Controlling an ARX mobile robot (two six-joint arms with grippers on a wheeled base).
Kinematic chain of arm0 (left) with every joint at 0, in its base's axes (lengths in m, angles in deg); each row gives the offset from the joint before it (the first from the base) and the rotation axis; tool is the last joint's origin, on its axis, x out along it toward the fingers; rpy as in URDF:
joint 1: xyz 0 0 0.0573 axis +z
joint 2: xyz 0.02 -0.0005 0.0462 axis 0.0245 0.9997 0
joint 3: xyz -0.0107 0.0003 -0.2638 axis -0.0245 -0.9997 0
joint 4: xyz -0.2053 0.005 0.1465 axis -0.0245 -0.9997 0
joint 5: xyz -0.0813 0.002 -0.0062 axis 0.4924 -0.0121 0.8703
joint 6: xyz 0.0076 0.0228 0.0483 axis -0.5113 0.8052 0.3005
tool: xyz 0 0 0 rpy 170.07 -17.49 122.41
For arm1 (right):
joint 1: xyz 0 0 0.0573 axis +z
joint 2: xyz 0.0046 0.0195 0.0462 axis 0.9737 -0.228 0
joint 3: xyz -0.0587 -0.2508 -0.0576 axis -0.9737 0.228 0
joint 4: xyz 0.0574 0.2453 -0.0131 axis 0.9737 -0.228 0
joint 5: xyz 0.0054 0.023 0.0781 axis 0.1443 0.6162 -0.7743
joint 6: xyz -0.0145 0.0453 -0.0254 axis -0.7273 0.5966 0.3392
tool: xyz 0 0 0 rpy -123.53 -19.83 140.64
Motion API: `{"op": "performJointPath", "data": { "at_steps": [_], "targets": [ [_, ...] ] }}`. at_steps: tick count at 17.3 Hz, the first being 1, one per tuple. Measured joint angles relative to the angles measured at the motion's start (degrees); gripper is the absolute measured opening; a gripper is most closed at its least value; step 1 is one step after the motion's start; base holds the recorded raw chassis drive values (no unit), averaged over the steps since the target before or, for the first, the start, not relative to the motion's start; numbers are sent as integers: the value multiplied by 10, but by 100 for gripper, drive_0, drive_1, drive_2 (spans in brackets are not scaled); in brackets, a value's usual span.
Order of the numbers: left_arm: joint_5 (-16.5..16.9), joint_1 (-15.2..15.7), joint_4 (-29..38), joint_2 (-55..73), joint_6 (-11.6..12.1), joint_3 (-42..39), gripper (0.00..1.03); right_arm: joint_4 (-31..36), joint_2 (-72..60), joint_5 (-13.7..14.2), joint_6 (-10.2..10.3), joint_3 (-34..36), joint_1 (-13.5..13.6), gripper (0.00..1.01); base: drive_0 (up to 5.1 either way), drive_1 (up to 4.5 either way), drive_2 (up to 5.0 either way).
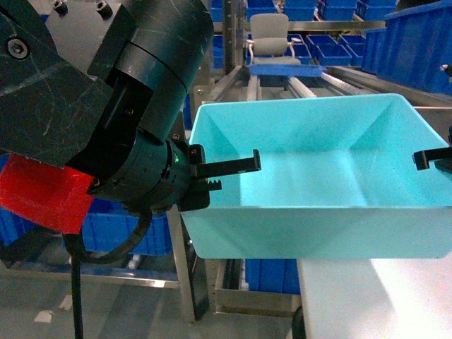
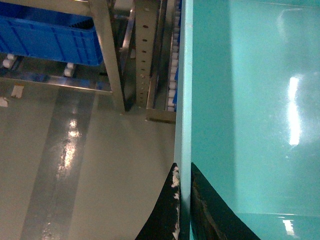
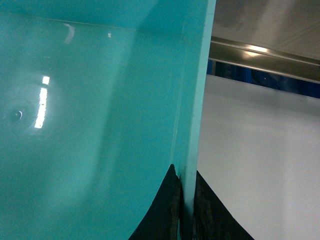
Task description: Organize blue bins on left shelf correctly
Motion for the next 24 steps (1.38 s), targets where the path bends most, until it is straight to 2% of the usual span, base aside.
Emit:
{"op": "performJointPath", "data": {
  "at_steps": [7,13,21,24],
  "targets": [
    [7,-1,1,0,3,0,2,-9,0,10,5,7,-1,3,-467,335,195],
    [6,0,0,0,3,0,2,-2,0,6,5,7,-1,3,-468,288,252],
    [15,-1,3,0,4,0,2,-23,7,13,7,12,-2,3,-419,439,88],
    [-5,-3,4,0,1,0,2,5,3,6,3,8,-1,2,-368,494,115]
  ]
}}
